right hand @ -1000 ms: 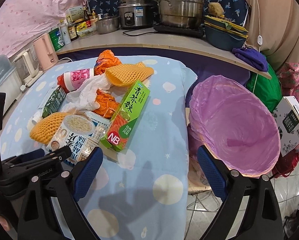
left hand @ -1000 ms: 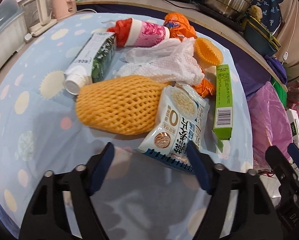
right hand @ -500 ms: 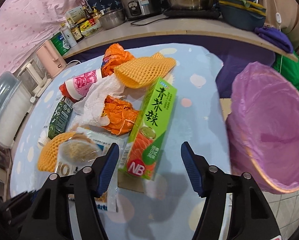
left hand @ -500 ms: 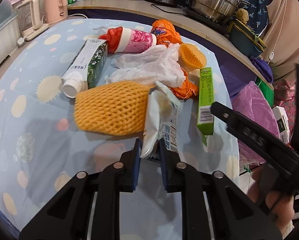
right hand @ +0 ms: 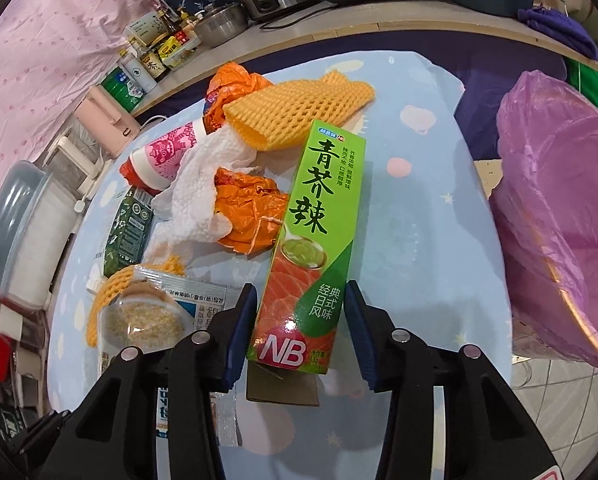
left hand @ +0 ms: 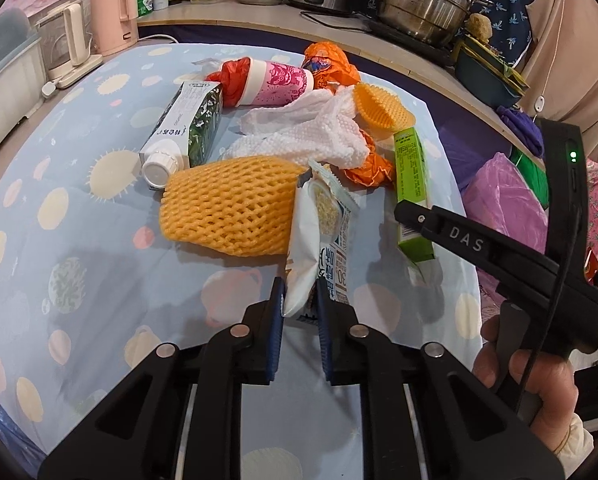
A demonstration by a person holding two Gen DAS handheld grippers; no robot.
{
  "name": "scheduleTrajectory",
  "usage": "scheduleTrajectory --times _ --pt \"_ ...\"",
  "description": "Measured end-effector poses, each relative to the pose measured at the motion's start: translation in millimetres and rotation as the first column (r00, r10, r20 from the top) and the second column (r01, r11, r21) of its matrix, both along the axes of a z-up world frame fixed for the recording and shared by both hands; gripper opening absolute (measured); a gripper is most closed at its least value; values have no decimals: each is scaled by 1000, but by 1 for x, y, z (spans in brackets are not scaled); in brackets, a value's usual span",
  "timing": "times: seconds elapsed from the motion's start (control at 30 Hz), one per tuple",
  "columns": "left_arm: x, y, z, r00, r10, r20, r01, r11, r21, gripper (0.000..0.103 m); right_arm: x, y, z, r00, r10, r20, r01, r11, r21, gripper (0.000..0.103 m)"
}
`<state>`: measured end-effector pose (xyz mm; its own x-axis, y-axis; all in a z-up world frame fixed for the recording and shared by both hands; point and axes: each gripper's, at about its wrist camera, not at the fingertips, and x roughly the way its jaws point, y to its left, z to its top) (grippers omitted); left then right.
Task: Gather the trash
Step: 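Carry both items over the pink bin and open both tools to drop them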
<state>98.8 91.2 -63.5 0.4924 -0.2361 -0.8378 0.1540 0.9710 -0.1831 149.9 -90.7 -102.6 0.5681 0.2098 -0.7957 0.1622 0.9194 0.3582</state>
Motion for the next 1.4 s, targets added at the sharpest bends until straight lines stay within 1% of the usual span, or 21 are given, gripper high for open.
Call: scheduleTrajectory --times 0.13,0.27,0.43,0.57,0.7,0.8,0.87,1.0,1.17,1.2,1.33,1.4 --pt "-8 -3 9 1000 -9 21 10 1000 -1 11 -16 -7 12 1000 -3 18 3 1000 -17 43" --pt "-17 -8 24 998 -27 53 27 1000 -4 11 -35 -13 29 999 7 39 -6 1000 -25 43" --pt "-29 -19 48 992 -55 112 56 998 -12 10 -66 -23 59 995 4 102 0 999 -40 43" --pt "-35 -35 68 982 -97 160 99 995 -6 10 -84 -47 78 992 -33 125 41 997 -62 43" --pt "-36 -61 86 968 -148 202 155 988 -17 10 -99 -83 85 987 -107 121 116 991 -73 43" --pt "-34 -87 98 953 -193 232 202 979 -16 10 -106 -114 83 981 -167 99 175 982 -77 43" --pt "-30 -105 105 943 -225 245 237 971 -21 10 -108 -135 80 977 -201 75 206 977 -59 43" --pt "-19 -148 109 923 -294 246 309 951 -23 10 -107 -171 67 968 -250 15 251 966 -59 44" --pt "-8 -193 106 899 -369 234 388 921 -37 10 -103 -199 49 958 -283 -38 280 957 -81 44" --pt "-8 -202 104 898 -372 235 389 921 -26 10 -102 -203 45 957 -288 -46 283 955 -89 44" --pt "2 -232 91 883 -412 225 421 907 10 10 -101 -215 34 950 -304 -68 297 950 -94 44" --pt "9 -244 82 883 -421 207 428 904 11 11 -101 -220 32 947 -314 -66 308 947 -94 44"
